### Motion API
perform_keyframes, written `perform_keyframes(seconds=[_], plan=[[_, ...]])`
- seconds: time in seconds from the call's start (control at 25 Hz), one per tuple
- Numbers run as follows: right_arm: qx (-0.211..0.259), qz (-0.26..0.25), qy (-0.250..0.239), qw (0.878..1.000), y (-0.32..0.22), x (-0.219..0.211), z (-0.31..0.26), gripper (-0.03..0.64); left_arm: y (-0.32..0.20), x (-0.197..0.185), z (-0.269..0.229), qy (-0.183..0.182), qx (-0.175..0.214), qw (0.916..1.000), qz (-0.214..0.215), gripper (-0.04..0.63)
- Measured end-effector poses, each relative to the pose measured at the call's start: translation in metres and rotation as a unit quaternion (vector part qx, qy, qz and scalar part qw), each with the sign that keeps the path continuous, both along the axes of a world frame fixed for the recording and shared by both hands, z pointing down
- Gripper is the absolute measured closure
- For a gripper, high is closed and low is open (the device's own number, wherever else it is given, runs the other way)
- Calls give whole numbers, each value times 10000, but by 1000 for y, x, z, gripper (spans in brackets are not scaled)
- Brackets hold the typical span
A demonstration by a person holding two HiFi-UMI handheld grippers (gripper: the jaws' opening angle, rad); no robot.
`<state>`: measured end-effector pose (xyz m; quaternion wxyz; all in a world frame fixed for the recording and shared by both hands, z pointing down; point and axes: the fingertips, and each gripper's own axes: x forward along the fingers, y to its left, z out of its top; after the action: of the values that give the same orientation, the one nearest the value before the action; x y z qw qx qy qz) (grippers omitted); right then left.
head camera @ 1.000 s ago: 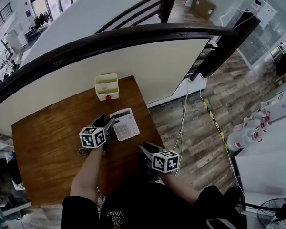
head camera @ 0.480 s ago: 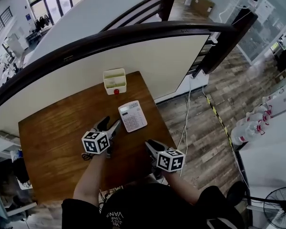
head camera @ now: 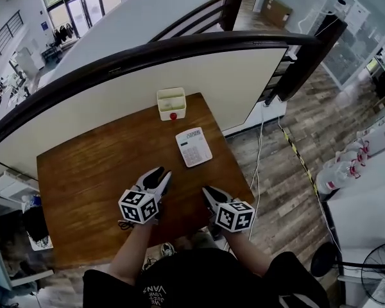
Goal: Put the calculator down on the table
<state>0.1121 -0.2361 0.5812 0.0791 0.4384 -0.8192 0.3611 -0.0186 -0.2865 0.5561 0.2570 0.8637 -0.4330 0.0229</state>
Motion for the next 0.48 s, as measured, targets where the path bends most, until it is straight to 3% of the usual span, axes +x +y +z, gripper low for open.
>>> perform_keyframes(seconds=[0.48], plan=[[217,35,119,9997,55,-44,-22,572,78,-36,-21,182,81,9995,234,580]])
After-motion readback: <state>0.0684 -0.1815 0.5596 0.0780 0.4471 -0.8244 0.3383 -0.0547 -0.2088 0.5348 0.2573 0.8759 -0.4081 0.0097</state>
